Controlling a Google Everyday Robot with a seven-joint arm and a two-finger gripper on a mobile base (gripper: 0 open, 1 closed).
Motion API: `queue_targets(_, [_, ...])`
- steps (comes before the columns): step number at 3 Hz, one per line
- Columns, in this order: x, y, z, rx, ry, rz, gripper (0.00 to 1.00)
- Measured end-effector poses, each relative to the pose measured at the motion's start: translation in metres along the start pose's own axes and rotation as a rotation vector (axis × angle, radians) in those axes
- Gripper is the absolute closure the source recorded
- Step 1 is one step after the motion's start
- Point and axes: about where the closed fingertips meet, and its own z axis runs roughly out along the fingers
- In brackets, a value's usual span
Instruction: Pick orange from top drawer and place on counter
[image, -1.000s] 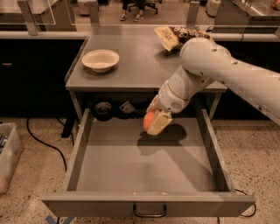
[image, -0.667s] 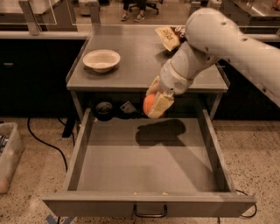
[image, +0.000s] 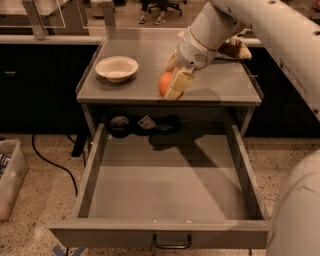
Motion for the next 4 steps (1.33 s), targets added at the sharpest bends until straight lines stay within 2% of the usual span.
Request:
queue_targets(1, [-0.007,-0.042,0.006,0.046,0.014,-0.017,1.00])
queue_targets(2, [-0.006,-0.074,0.028,0.084,0.038,-0.008,1.00])
queue_targets(3, [0.005,-0.097,0.056,0.099,0.061,0.026,1.00])
queue_targets(4, [0.020,-0.108,0.080,0.098,0.086,0.066,1.00])
